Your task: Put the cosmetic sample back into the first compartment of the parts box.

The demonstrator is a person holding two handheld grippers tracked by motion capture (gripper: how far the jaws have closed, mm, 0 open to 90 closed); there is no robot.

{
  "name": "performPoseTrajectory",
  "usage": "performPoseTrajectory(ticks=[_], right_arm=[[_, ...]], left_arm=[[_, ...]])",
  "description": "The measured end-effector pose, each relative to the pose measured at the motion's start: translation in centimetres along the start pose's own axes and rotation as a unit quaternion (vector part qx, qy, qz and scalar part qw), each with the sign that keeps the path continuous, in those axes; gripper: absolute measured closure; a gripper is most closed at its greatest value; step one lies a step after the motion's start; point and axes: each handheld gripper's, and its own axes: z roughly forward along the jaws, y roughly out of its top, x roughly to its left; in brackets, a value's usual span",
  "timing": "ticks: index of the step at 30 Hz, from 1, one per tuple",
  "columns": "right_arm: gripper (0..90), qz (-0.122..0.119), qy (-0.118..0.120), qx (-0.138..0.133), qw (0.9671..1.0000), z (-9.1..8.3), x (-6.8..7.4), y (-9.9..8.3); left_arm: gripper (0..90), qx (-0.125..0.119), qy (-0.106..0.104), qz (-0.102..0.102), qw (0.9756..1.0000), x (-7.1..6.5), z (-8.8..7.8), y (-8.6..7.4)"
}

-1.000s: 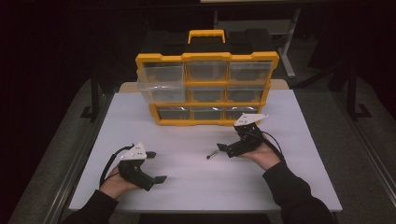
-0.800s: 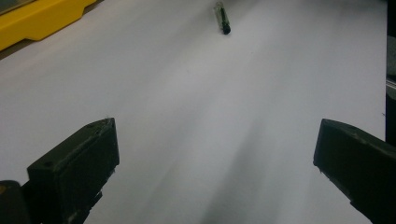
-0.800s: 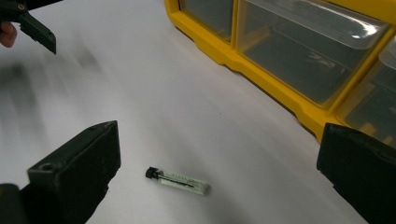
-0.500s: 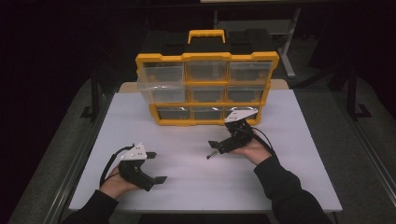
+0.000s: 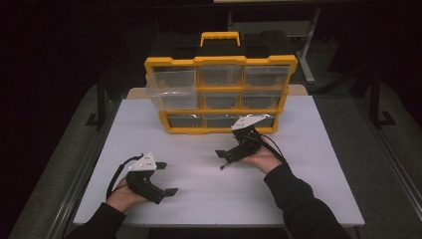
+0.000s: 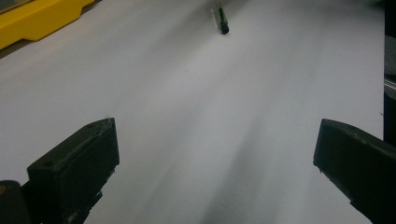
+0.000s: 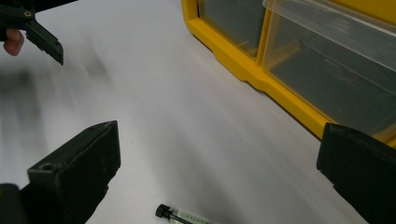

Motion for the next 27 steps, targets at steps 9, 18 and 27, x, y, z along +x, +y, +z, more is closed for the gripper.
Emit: performPoseTrajectory(ticks=[9, 18, 27], right_arm=[[0.0, -0.017, 0.006, 0.014, 0.9997, 0.3, 0.2, 0.0], [0.0, -0.037, 0.014, 0.038, 0.9985, 0.6, 0.5, -0.2], [0.0, -0.054, 0.023, 0.058, 0.9966, 1.1, 0.6, -0.4]], left_arm=[[0.0, 0.002, -0.001, 0.001, 1.0000, 0.0, 0.0, 0.0], [0.0, 0.002, -0.002, 0.001, 1.0000, 0.0, 0.0, 0.0], [0.0, 0.001, -0.004, 0.000, 1.0000, -0.1, 0.0, 0.0]])
